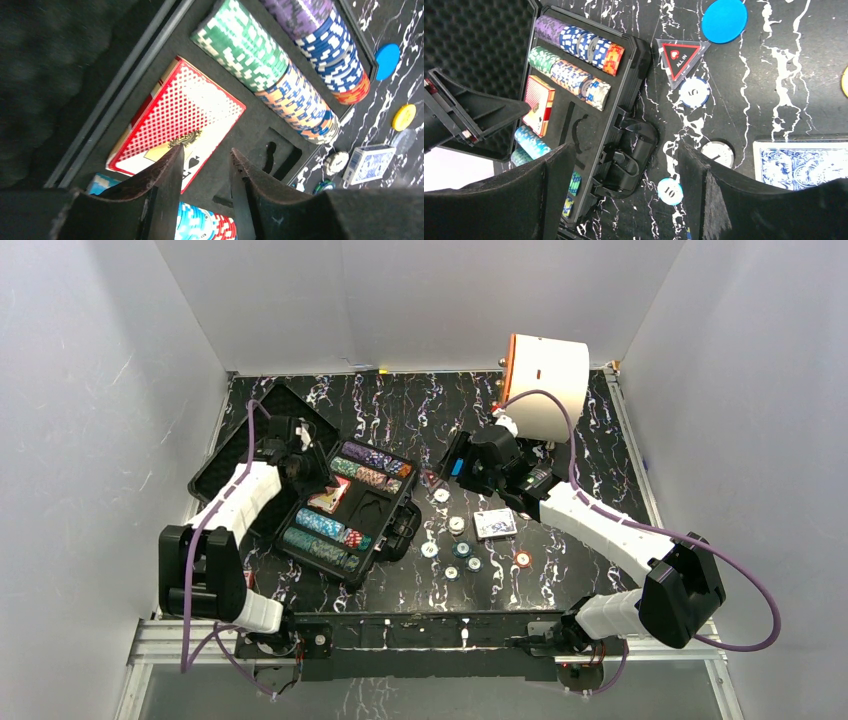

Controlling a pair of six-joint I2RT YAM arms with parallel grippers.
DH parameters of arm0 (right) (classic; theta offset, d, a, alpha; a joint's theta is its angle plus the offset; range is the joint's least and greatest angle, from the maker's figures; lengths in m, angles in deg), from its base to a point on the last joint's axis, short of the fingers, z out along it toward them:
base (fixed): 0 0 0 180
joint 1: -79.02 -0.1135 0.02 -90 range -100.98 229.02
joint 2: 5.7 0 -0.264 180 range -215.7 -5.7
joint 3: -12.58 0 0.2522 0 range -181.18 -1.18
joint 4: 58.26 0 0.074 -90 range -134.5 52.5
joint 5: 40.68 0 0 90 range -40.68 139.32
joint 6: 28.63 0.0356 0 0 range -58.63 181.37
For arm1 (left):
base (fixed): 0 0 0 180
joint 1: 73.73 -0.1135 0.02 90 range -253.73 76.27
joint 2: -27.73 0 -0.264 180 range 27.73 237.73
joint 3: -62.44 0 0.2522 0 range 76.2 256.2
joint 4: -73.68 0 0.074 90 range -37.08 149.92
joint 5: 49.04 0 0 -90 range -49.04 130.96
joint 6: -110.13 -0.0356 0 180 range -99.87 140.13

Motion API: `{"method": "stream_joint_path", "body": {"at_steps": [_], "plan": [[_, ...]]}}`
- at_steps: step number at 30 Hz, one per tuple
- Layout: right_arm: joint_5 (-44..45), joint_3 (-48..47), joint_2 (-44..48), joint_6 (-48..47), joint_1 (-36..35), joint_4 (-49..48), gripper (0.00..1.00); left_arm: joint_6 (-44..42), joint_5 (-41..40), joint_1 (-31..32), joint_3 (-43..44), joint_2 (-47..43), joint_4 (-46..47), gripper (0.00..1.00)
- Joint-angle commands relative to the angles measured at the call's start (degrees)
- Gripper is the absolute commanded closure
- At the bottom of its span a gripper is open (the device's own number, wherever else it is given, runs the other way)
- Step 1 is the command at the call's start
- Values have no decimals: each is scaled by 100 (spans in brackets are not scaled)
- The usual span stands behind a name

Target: Pack up texas hold em set

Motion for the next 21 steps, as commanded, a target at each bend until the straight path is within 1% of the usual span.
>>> {"method": "stream_joint_path", "body": {"at_steps": [1,4,9,12,15,18,21], "plan": [[402,-26,98,-42,-20,175,18,239,685,15,-230,-21,32,65],[643,-10,75,-53,-6,442,19,250,767,16,-301,85,25,64],[1077,-46,-123,-135,210,1253,19,230,468,16,-345,197,-142,63],[1172,16,-228,-168,436,1661,16,199,401,15,-397,273,-196,62],[981,250,-254,-424,733,1773,11,185,626,16,-503,243,-92,60],[828,450,-224,-546,1002,1954,8,142,918,16,-541,-11,57,57],[839,608,-132,-406,1083,2096,6,81,1112,15,-375,-307,120,47]]}}
